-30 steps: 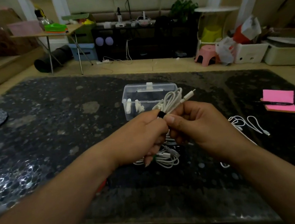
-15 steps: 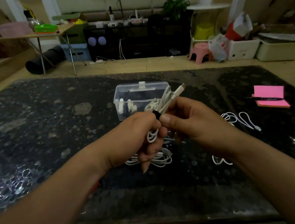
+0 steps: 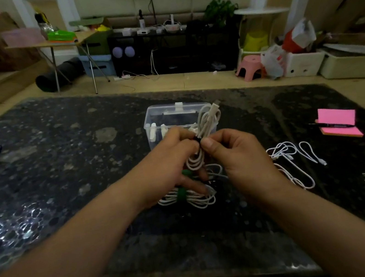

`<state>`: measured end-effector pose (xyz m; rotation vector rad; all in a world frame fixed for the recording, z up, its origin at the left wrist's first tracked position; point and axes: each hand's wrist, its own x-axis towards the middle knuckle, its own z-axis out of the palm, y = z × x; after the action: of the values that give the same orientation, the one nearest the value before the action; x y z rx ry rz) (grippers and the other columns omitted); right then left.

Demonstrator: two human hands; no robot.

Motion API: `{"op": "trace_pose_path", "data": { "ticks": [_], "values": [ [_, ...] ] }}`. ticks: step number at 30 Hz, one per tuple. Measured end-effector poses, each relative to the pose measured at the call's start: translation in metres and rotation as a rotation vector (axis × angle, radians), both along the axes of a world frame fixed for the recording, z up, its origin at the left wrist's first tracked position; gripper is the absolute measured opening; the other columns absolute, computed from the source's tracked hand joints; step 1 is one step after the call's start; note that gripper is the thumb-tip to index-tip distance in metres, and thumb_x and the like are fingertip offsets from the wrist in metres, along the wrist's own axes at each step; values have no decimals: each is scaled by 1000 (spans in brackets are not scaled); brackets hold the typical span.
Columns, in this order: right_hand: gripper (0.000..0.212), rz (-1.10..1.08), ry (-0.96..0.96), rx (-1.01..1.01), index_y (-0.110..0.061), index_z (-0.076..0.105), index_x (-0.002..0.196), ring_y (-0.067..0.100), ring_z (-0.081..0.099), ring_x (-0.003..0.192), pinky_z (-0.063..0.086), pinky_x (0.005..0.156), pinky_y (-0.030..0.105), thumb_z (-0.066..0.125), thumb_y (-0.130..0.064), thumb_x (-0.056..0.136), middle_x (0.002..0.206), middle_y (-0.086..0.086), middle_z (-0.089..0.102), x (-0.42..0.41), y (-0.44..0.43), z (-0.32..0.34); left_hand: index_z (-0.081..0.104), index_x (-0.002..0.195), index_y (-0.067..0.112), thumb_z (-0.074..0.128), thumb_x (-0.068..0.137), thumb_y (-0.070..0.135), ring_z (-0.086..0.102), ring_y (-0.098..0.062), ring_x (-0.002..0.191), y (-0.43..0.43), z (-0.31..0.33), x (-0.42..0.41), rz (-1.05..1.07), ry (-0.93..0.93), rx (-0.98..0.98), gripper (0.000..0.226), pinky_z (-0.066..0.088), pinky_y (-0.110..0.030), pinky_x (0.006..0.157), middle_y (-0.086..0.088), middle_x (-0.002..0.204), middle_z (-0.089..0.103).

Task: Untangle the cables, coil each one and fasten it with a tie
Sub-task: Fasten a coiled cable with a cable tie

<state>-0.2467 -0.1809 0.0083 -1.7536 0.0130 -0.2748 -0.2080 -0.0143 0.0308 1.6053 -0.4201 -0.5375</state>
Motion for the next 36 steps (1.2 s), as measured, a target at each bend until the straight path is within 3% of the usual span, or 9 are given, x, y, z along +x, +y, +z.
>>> {"op": "trace_pose_path", "data": {
  "ticks": [4, 9, 12, 18, 22, 25, 27, 31, 36],
  "values": [
    [21, -7, -6, 95, -15, 76, 87, 31, 76, 93, 58, 96, 58, 71, -30, 100, 87, 11, 79, 3, 5, -4, 50, 102, 11, 45, 113, 27, 59, -18, 63, -7, -9, -4, 185, -197, -54, 19, 54, -35, 54, -4, 73, 63],
    [23, 128, 31, 295, -11, 74, 94, 62, 63, 98, 46, 99, 77, 75, -35, 93, 100, 38, 68, 9, -2, -11, 54, 103, 10, 44, 114, 25, 50, -14, 53, -6, -6, -2, 164, 43, -263, 21, 40, -25, 44, -6, 74, 62],
    [24, 142, 46, 301, -9, 72, 96, 51, 64, 92, 44, 99, 79, 74, -33, 95, 100, 38, 67, 8, -3, -13, 54, 104, 9, 43, 114, 28, 50, -16, 56, -3, -6, -3, 136, 61, -246, 24, 41, -27, 46, -8, 78, 61],
    [21, 119, 85, 230, -12, 76, 92, 42, 72, 97, 54, 100, 65, 73, -32, 97, 100, 23, 77, 4, -5, -9, 58, 108, 13, 54, 109, 37, 57, -19, 65, 2, -9, -2, 57, -149, 9, 24, 49, -31, 54, -5, 86, 64],
    [14, 166, 181, 210, -17, 73, 105, 18, 73, 89, 56, 79, 35, 63, -26, 104, 95, 2, 79, 8, -13, 1, 60, 98, 15, 52, 111, 27, 54, -9, 56, 13, -8, 12, 70, -262, 135, 19, 46, -25, 50, 5, 71, 63],
    [35, 167, 171, 235, -27, 64, 128, 21, 73, 88, 57, 71, 34, 68, -40, 96, 102, 1, 79, 14, -23, 8, 58, 91, 15, 51, 111, 25, 47, -5, 49, 20, -8, 18, -3, -301, 219, 24, 40, -19, 47, 9, 62, 60],
    [39, 176, 155, 113, -40, 63, 131, 20, 74, 86, 57, 68, 32, 68, -48, 93, 109, 0, 78, 16, -25, 11, 62, 95, 21, 56, 109, 29, 55, -6, 60, 24, -10, 25, -60, -469, 373, 17, 44, -21, 54, 6, 76, 65],
    [9, 133, 130, -179, -27, 75, 108, 16, 72, 75, 60, 65, 34, 71, -30, 101, 92, 5, 78, 19, -26, 3, 66, 118, 32, 67, 102, 36, 61, -7, 98, 34, -20, 42, -90, -777, 609, 17, 51, -28, 83, 9, 108, 65],
    [6, 1, 78, -502, -31, 71, 102, 3, 70, 75, 56, 68, 24, 75, -29, 97, 89, -8, 74, 24, -28, -15, 60, 112, 30, 73, 95, 41, 59, -11, 101, 31, -38, 49, -2, -917, 626, 24, 49, -33, 82, 12, 108, 62]
  ]
}}
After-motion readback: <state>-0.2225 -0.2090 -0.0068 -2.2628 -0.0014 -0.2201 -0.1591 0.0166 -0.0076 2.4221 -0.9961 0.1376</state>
